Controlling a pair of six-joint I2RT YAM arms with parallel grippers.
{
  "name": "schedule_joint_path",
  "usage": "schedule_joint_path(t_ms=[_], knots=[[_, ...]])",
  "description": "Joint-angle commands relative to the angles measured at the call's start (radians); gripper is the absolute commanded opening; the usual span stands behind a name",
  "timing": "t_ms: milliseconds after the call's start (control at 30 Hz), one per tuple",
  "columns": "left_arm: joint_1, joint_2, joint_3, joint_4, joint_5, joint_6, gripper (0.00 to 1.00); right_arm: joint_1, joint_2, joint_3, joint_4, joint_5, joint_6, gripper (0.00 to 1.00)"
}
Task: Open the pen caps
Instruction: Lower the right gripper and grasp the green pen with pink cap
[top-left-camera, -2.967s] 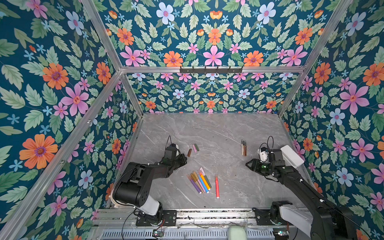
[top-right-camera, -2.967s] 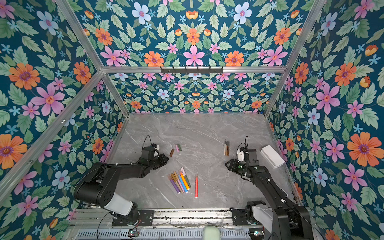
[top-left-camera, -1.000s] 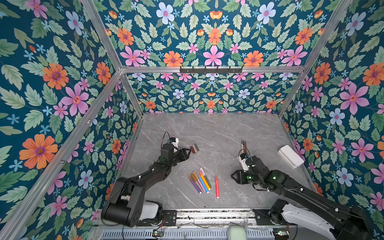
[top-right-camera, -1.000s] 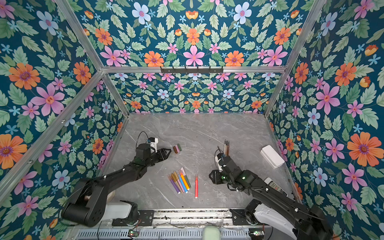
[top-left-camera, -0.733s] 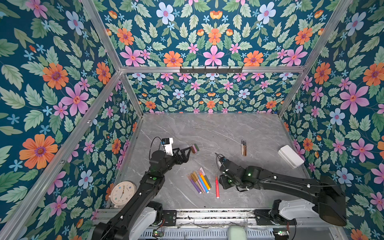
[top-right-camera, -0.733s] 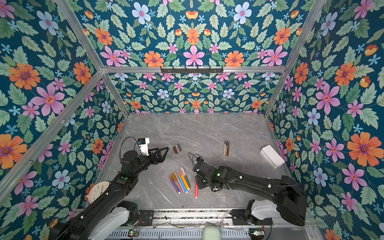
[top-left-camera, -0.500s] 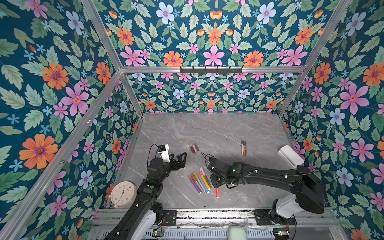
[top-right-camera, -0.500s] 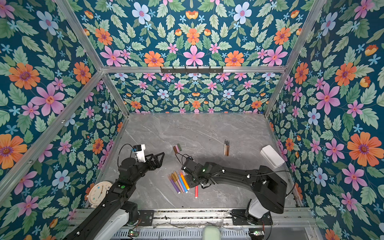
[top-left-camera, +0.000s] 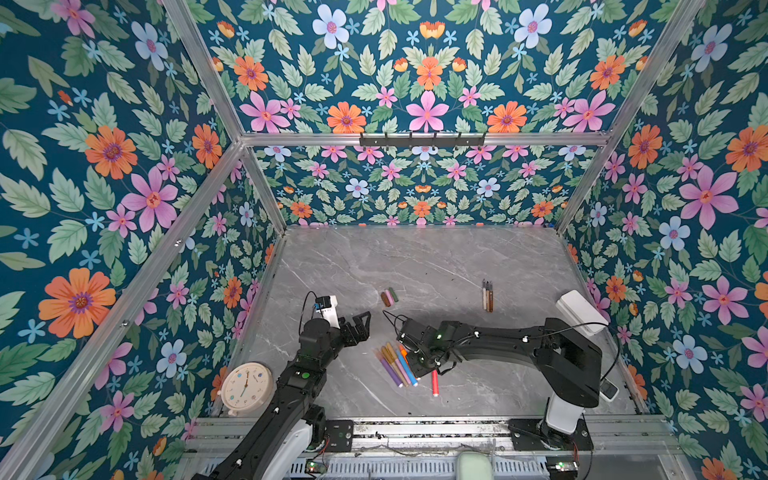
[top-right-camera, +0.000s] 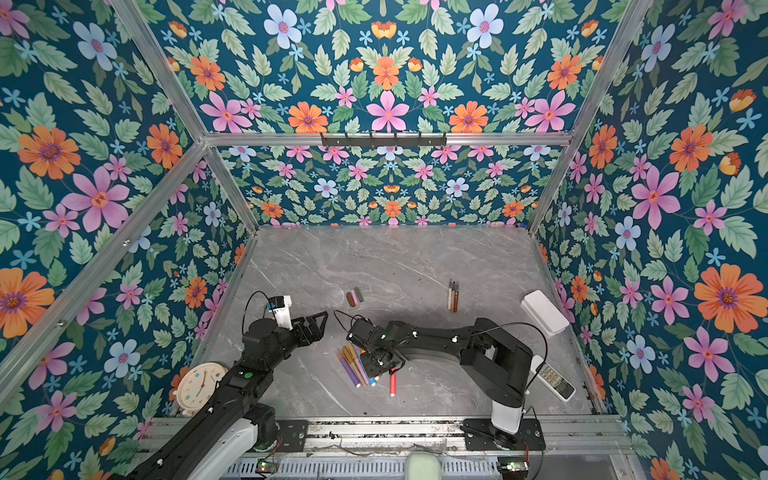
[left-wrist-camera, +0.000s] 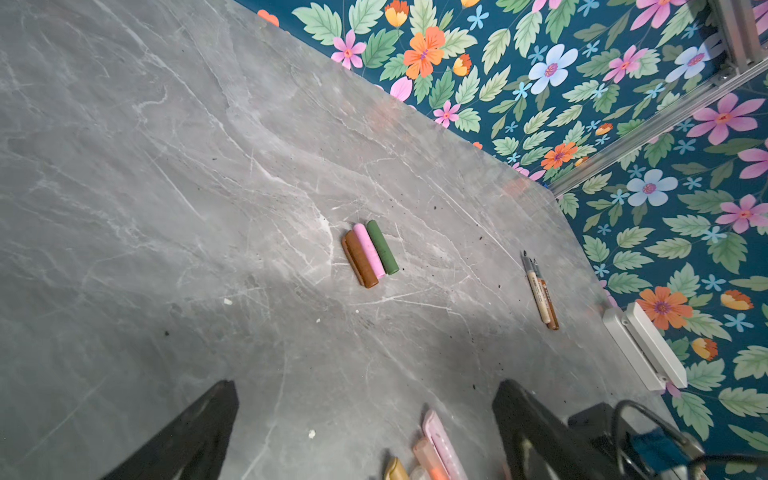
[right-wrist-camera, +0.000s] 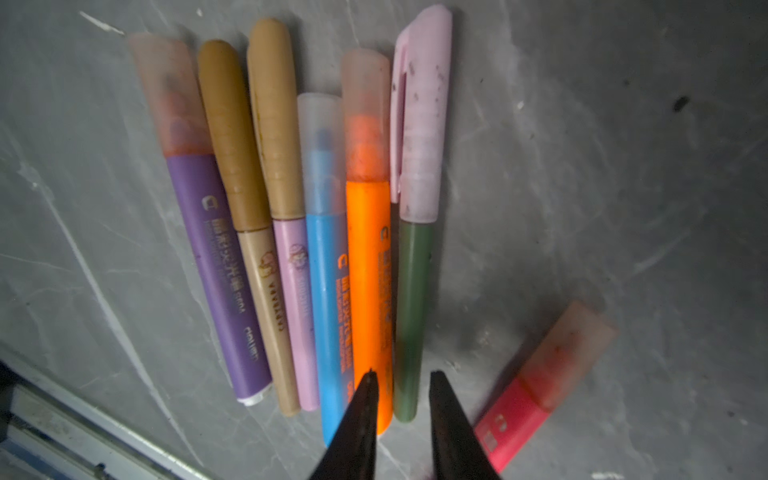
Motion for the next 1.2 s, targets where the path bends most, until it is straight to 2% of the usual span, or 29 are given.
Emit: schedule_joint_path(t_ms=[0, 433, 700, 833, 1033, 1167], knots=[[0.001, 0.009, -0.001, 0.02, 0.01, -0.011, 1.0, 0.0, 0.012, 0.01, -0.03, 0.012, 0.014, 0.24], [0.001, 0.015, 0.014, -0.008, 0.016, -0.02, 1.0, 0.002, 0.061, 0.035, -0.104, 0.092, 0.056, 0.24], [0.001, 0.044, 0.016, 0.012, 0.029, -0.036, 1.0, 0.003, 0.087, 0.042, -0.088, 0.084, 0.063, 0.23], [0.001, 0.043, 0.013, 0.015, 0.019, -0.041, 1.0, 0.003, 0.098, 0.049, -0.078, 0.088, 0.071, 0.2], [0.001, 0.048, 0.022, 0.015, 0.035, -0.044, 1.0, -0.007, 0.141, 0.132, -0.105, 0.136, 0.063, 0.04], [0.001, 0.052, 0.037, -0.01, 0.048, -0.023, 1.0, -0.015, 0.135, 0.163, -0.11, 0.148, 0.051, 0.01]])
